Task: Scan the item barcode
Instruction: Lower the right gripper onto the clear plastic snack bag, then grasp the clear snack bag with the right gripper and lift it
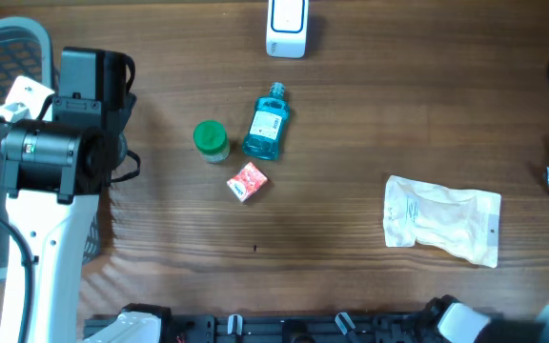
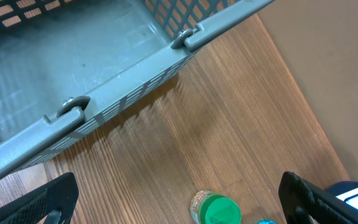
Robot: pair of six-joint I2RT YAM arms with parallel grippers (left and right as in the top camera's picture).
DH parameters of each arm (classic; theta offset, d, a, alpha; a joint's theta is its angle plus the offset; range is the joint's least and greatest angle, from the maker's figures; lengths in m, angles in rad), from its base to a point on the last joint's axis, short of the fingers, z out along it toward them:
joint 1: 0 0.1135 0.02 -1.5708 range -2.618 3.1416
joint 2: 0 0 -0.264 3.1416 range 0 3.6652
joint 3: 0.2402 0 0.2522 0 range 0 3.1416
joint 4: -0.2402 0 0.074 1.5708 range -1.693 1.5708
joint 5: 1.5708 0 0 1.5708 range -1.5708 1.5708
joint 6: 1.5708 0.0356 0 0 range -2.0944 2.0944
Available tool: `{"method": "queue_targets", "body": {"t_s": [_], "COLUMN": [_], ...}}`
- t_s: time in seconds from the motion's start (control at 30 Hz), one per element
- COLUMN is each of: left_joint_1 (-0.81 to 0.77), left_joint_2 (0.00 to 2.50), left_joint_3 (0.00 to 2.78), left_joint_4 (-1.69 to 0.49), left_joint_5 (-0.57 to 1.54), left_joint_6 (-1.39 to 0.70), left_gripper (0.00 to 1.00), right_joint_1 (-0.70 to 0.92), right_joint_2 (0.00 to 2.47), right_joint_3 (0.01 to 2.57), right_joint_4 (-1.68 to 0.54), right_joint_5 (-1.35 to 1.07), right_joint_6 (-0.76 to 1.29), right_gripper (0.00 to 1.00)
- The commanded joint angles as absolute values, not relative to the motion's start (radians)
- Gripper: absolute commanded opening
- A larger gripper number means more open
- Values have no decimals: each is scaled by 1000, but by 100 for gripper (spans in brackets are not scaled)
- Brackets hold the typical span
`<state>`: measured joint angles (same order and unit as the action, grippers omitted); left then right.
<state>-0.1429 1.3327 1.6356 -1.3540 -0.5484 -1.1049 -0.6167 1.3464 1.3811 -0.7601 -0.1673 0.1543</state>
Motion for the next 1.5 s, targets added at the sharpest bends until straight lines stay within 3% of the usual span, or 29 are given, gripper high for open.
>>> {"method": "queue_targets", "body": {"t_s": [0.0, 0.17, 0.27, 0.73, 1.27, 1.33, 1.47], "left_joint_1": [-137, -137, -138, -138, -137, -137, -137], "left_joint_2": [1336, 1336, 1336, 1336, 1336, 1336, 1336], "left_joint_3": [1636, 1636, 1636, 1636, 1636, 1636, 1636], "left_joint_4": [-1353, -1353, -1353, -1353, -1353, -1353, -1353], "left_joint_5": [-551, -551, -551, -551, -551, -551, -551], "left_joint_6": [-1114, -1114, -1114, -1114, -1114, -1114, -1114], "left_gripper": [100, 100, 100, 100, 100, 100, 100], "right_joint_1": [-585, -581, -581, -580, -580, -580, -552], "right_joint_2": [1227, 1156, 1105, 669, 849, 902, 1060], "right_joint_3": [1390, 1345, 1236, 545, 338, 338, 338], "right_joint_4": [-882, -1215, -1274, -1079, -720, -675, -535], "right_joint_5": [-361, -283, -256, -361, -234, -234, -245], "right_joint_6": [162, 453, 531, 872, 863, 863, 837], "right_gripper": [100, 100, 100, 100, 100, 93, 65]}}
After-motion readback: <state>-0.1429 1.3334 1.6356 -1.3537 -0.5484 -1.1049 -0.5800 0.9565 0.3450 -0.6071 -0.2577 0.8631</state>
